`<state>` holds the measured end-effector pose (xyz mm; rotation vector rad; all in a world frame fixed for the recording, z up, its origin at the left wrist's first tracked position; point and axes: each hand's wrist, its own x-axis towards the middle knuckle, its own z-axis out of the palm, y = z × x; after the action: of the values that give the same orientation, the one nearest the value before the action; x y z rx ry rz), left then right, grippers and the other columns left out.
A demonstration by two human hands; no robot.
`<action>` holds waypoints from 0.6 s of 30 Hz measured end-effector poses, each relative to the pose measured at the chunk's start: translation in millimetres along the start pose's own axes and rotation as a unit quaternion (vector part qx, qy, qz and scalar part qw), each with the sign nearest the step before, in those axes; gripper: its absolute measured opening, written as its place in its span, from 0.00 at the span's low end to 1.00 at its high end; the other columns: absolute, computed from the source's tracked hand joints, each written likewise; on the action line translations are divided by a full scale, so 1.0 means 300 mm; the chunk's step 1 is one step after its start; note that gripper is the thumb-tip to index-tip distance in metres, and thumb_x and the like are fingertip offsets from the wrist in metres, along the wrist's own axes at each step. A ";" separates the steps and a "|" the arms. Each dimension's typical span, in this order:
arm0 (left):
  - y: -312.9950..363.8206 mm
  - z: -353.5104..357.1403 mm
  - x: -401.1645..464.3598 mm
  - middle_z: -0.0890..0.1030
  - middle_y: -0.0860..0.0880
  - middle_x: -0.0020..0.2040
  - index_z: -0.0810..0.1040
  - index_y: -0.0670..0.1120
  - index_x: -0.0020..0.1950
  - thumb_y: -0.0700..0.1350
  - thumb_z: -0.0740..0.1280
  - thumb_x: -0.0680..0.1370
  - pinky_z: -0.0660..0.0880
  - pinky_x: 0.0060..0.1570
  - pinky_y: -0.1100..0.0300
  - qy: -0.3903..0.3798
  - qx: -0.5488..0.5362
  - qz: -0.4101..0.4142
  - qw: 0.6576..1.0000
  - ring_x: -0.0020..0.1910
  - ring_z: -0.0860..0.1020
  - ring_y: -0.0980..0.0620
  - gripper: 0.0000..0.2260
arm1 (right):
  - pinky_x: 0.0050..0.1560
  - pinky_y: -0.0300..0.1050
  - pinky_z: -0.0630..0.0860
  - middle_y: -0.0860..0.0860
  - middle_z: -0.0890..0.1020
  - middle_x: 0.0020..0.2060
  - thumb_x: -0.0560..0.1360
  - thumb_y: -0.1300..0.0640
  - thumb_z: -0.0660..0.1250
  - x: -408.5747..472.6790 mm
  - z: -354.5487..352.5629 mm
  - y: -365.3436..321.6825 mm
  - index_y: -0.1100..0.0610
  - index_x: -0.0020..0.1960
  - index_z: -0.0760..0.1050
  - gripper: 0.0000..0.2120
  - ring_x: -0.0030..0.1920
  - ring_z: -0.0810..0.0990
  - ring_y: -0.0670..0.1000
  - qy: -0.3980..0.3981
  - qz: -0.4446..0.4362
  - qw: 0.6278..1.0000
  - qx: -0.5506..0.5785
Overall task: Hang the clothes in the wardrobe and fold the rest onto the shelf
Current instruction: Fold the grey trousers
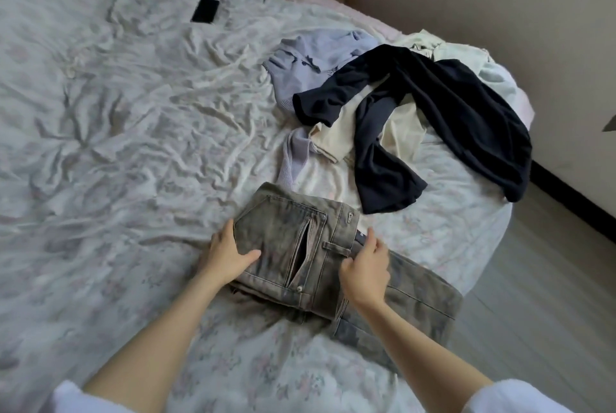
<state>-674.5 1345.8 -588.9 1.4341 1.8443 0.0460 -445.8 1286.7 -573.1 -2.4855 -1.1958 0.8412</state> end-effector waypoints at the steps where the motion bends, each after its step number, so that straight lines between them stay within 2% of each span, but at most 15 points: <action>1: -0.010 -0.004 0.022 0.60 0.41 0.74 0.49 0.45 0.77 0.53 0.72 0.72 0.62 0.70 0.49 -0.013 -0.031 -0.005 0.999 0.72 0.61 0.43 0.43 | 0.67 0.58 0.60 0.56 0.57 0.72 0.73 0.60 0.60 -0.004 0.011 -0.012 0.50 0.75 0.50 0.34 0.71 0.58 0.58 0.027 -0.078 0.996 -0.038; 3: -0.020 -0.012 0.060 0.63 0.41 0.73 0.52 0.45 0.77 0.51 0.76 0.68 0.63 0.69 0.49 -0.035 -0.058 -0.019 0.998 0.71 0.64 0.43 0.46 | 0.71 0.60 0.52 0.53 0.51 0.75 0.75 0.55 0.59 0.006 0.043 -0.039 0.47 0.75 0.50 0.32 0.74 0.50 0.57 0.000 -0.186 0.974 -0.125; 4: -0.020 -0.018 0.071 0.63 0.42 0.73 0.53 0.45 0.77 0.52 0.77 0.67 0.62 0.70 0.48 -0.044 -0.061 -0.028 0.997 0.71 0.63 0.43 0.47 | 0.72 0.60 0.51 0.53 0.49 0.76 0.76 0.53 0.58 0.017 0.056 -0.046 0.47 0.75 0.50 0.31 0.75 0.47 0.58 -0.040 -0.202 0.966 -0.155; 8: -0.026 -0.040 0.092 0.54 0.42 0.75 0.51 0.51 0.77 0.54 0.78 0.65 0.57 0.72 0.45 -0.081 -0.075 -0.073 0.991 0.74 0.55 0.43 0.49 | 0.71 0.55 0.55 0.53 0.43 0.76 0.78 0.53 0.54 0.040 0.083 -0.020 0.49 0.76 0.48 0.29 0.75 0.45 0.61 -0.215 -0.133 0.956 -0.150; 10: -0.024 -0.052 0.094 0.59 0.44 0.74 0.53 0.50 0.76 0.53 0.78 0.65 0.61 0.70 0.46 -0.091 -0.139 -0.079 0.983 0.72 0.60 0.44 0.48 | 0.73 0.52 0.50 0.55 0.41 0.76 0.78 0.55 0.54 0.036 0.084 0.000 0.51 0.77 0.46 0.30 0.75 0.44 0.61 -0.254 -0.125 0.947 -0.151; 12: -0.011 -0.066 0.088 0.68 0.46 0.70 0.60 0.47 0.74 0.52 0.78 0.65 0.69 0.65 0.49 -0.104 -0.209 -0.094 0.968 0.66 0.70 0.46 0.43 | 0.74 0.50 0.46 0.56 0.41 0.76 0.79 0.56 0.54 0.036 0.078 0.003 0.52 0.77 0.45 0.30 0.76 0.42 0.60 -0.272 -0.114 0.946 -0.135; 15: 0.028 -0.086 0.065 0.80 0.48 0.58 0.75 0.47 0.60 0.48 0.78 0.66 0.75 0.54 0.55 -0.150 -0.247 -0.071 0.955 0.51 0.79 0.51 0.25 | 0.74 0.46 0.47 0.57 0.43 0.76 0.80 0.55 0.54 0.039 0.053 -0.023 0.54 0.77 0.46 0.29 0.76 0.45 0.57 -0.293 -0.081 0.950 -0.078; 18: 0.099 -0.081 0.035 0.81 0.49 0.55 0.77 0.46 0.59 0.44 0.77 0.67 0.74 0.58 0.53 -0.076 -0.201 -0.018 0.976 0.52 0.79 0.49 0.21 | 0.73 0.44 0.50 0.55 0.49 0.77 0.81 0.53 0.54 0.036 0.018 -0.043 0.56 0.77 0.49 0.28 0.76 0.49 0.53 -0.313 -0.042 0.949 0.011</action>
<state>-665.4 1375.3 -563.9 1.0899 1.6231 0.2692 -451.8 1303.1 -575.7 -2.1825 -1.4424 1.6846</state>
